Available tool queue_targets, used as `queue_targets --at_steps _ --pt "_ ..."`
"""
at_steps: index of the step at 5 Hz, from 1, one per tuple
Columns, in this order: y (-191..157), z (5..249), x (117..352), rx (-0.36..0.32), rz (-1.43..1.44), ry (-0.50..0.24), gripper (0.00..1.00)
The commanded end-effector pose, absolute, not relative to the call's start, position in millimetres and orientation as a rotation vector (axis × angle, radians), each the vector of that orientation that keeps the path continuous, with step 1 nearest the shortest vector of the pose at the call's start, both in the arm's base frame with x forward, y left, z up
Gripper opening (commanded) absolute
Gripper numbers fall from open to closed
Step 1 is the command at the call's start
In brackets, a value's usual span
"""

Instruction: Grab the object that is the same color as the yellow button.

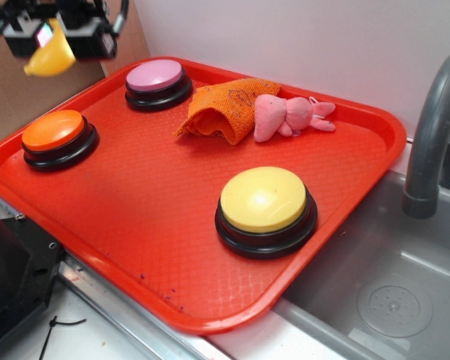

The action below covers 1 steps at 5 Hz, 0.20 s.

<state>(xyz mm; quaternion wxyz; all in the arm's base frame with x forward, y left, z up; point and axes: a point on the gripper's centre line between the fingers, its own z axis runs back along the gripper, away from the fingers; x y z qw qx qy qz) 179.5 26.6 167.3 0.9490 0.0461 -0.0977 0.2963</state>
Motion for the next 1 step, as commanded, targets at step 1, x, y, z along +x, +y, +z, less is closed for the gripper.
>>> queue_targets --at_steps 1 --pt "39.1 200.9 184.4 0.052 0.6 -0.261 0.0"
